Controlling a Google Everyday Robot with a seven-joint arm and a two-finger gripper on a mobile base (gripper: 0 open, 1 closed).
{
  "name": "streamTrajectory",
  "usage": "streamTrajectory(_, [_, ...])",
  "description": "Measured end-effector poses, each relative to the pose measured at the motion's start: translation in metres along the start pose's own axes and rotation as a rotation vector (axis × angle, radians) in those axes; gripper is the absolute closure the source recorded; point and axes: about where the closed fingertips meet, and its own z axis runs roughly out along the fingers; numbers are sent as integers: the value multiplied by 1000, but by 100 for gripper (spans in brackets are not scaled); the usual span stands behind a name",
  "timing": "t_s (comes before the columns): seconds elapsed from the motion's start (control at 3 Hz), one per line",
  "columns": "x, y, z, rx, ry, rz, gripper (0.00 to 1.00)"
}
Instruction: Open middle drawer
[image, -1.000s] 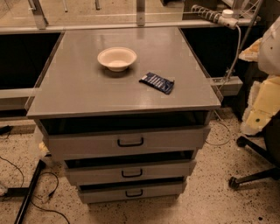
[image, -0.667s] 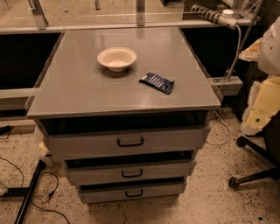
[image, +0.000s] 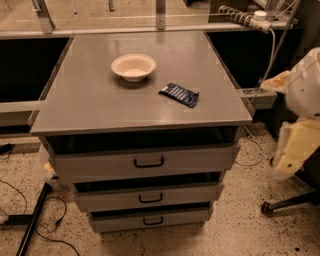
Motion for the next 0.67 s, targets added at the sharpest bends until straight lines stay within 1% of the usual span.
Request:
streamTrajectory(0.33, [7, 27, 48, -42, -48, -60, 0])
streamTrajectory(0.67, [14, 49, 97, -76, -112, -90, 0])
